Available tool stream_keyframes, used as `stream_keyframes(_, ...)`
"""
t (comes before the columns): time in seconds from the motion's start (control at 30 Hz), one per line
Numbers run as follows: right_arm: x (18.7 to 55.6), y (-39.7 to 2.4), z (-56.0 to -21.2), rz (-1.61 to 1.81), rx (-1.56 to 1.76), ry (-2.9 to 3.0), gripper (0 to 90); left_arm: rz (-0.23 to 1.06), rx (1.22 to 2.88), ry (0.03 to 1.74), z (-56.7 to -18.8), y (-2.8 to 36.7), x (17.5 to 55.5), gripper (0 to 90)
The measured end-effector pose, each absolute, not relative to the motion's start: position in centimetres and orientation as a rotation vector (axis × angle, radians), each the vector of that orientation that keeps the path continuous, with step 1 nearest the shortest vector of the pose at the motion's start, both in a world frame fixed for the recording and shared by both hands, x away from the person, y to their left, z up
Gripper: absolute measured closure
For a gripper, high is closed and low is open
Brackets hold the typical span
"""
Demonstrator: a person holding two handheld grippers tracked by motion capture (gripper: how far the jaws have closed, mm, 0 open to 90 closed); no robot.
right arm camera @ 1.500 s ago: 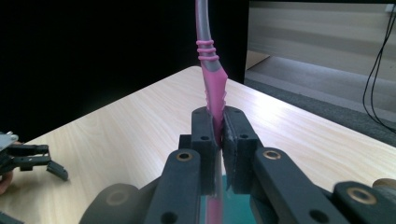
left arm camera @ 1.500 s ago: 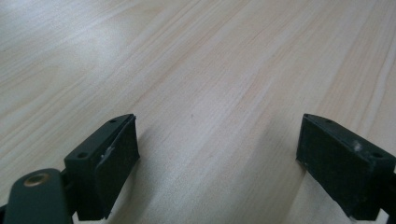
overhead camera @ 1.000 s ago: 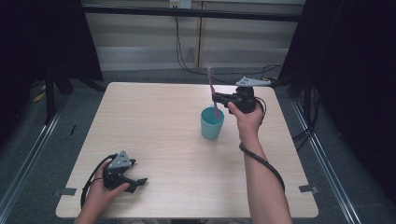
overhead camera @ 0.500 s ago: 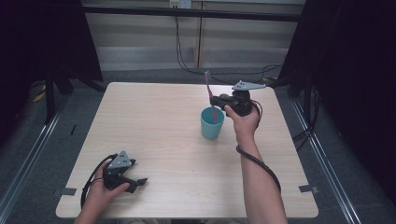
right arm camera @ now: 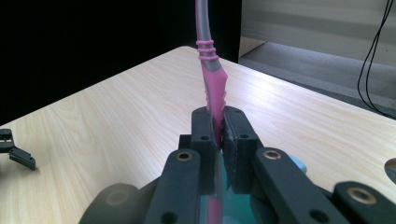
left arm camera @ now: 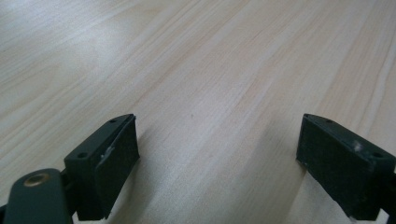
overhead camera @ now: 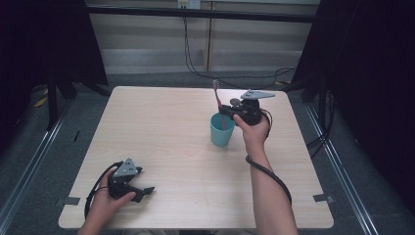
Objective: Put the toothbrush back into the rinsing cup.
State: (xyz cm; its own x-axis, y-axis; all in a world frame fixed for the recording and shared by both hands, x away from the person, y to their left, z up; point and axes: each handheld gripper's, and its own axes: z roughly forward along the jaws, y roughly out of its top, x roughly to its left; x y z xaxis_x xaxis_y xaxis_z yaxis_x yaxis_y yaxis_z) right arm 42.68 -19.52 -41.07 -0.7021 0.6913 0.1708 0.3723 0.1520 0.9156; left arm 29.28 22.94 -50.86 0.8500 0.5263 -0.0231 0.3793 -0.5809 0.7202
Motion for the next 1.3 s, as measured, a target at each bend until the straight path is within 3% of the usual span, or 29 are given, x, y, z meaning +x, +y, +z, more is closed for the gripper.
stream_keyframes(1.3,41.9,-20.3,-44.4,1.548,1.092,2.149,83.8,0.248,2.258,0.654,-50.9,22.9,29.3,12.5)
